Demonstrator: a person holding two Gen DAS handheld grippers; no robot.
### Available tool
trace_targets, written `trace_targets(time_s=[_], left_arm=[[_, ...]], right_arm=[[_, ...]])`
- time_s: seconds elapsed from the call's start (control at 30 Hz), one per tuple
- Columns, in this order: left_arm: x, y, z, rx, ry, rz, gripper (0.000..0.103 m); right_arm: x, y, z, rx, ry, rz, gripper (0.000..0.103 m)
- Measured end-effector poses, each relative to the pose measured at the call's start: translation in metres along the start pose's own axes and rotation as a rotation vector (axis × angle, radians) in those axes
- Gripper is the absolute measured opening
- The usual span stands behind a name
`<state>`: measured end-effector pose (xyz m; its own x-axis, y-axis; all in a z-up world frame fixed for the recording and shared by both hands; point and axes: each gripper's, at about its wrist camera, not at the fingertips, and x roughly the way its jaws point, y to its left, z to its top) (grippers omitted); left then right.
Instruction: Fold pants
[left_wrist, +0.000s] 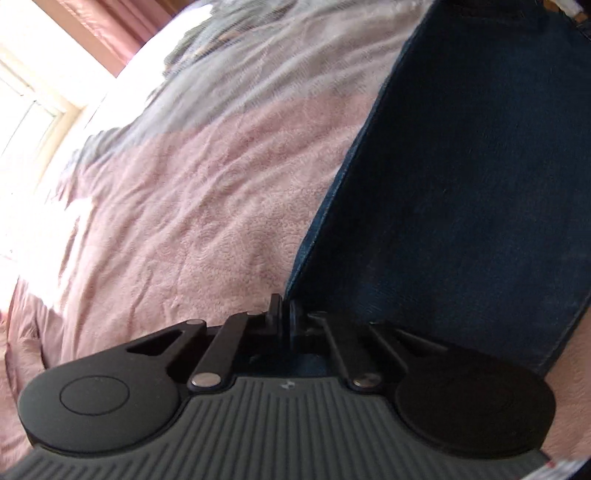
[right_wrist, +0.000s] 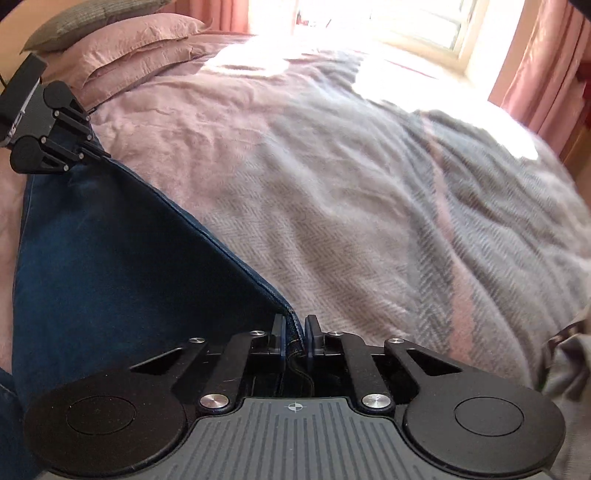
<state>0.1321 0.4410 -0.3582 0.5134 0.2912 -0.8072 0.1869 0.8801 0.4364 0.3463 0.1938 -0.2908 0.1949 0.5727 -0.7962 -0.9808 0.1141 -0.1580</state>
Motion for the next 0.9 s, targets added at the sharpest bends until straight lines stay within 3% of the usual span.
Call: trace_targets(time_s=[0.17,0.3,0.43,0.57,0.63,0.73,0.9], left_arm=[[-0.116,-0.037,-0.026,-0.205,-0.091,0.131,0.002],[-0.214,-0.098,-0.059,-0.400,-0.100,0.098,0.002],[-0.272,-0.178,-0.096,-0.578,-0.022,-0.011,0.001],[-0.281,-0.247,-0.135,-0.685,0.130,-0.123,0.012],[-0.285,-0.260,-0.154,-0.767,0.168,-0.166,0.012],[-0.292,-0.250,-0.179,-0.911,0.172,-0.155,0.013],[-0.305,-0.215,-0.218,-1.216,0.133,-0.068,0.019]], right_arm=[[-0.097,0.072,-0.019,-0.129,-0.154,-0.144,0.005],[-0.171,0.148,-0.056,-0.202,-0.168,-0.215,0.005],[-0.209,0.212,-0.108,-0.146,-0.023,-0.203,0.007],[-0.201,0.261,-0.162,-0.051,0.287,-0.206,0.024],[-0.206,0.261,-0.184,0.109,0.325,-0.221,0.026],[-0.222,0.232,-0.200,0.498,0.264,-0.257,0.032],[-0.243,0.157,-0.248,1.262,-0.062,-0.230,0.033]])
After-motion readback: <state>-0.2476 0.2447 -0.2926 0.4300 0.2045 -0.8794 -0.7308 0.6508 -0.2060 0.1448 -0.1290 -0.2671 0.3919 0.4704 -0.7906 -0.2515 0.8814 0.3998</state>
